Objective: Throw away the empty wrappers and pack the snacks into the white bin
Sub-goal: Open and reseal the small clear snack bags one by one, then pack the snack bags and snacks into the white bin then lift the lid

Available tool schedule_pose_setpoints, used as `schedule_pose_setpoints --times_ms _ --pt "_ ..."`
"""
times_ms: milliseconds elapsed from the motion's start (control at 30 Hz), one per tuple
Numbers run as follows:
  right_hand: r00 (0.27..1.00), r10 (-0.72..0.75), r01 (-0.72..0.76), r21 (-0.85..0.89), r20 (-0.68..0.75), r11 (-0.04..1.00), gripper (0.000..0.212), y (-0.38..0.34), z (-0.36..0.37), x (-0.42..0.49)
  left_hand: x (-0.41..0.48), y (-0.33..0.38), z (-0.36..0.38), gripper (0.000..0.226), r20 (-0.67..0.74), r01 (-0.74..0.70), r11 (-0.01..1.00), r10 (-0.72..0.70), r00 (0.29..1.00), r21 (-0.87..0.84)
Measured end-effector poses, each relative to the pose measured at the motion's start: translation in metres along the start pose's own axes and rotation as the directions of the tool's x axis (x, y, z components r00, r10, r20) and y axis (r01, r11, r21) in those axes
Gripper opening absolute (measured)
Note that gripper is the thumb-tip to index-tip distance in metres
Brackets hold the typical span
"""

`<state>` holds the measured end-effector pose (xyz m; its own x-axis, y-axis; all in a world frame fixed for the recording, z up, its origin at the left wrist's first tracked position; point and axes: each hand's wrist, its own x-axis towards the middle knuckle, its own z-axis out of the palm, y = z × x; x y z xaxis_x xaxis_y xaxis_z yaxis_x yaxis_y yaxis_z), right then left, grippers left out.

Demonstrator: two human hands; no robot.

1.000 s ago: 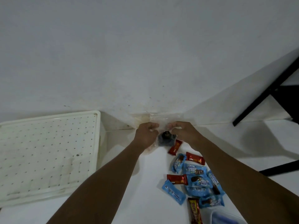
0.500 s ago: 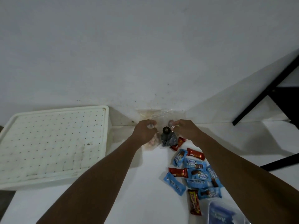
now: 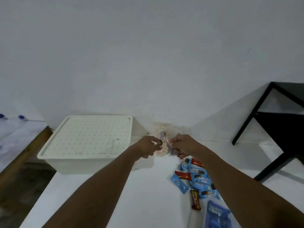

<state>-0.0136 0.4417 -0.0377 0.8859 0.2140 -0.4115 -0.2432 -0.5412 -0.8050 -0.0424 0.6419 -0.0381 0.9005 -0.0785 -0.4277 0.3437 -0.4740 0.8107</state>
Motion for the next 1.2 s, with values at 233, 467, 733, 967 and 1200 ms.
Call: schedule_pose_setpoints --times_ms 233,467,733,967,1200 --pt "0.988 -0.097 0.101 -0.031 0.117 0.994 0.017 -0.035 0.059 -0.033 -0.089 -0.045 -0.042 0.049 -0.197 0.053 0.998 -0.06 0.979 -0.041" --pt "0.96 -0.231 0.246 -0.084 0.159 0.966 0.027 -0.058 0.143 -0.04 -0.154 -0.117 -0.105 0.042 -0.457 0.1 0.994 -0.109 0.883 -0.044" --pt "0.972 -0.236 0.233 -0.168 0.001 0.958 0.032 -0.074 0.196 0.009 -0.149 -0.188 -0.179 0.035 -0.598 0.083 0.996 -0.077 0.797 -0.017" --pt "0.979 -0.169 0.147 -0.182 -0.114 0.972 0.056 -0.064 0.233 0.072 -0.091 -0.244 -0.253 0.056 -0.625 0.286 0.934 -0.094 0.775 0.214" --pt "0.968 -0.183 0.149 -0.199 -0.169 0.969 0.076 -0.054 0.255 0.106 -0.039 -0.266 -0.297 0.08 -0.537 0.274 0.936 -0.118 0.835 0.221"
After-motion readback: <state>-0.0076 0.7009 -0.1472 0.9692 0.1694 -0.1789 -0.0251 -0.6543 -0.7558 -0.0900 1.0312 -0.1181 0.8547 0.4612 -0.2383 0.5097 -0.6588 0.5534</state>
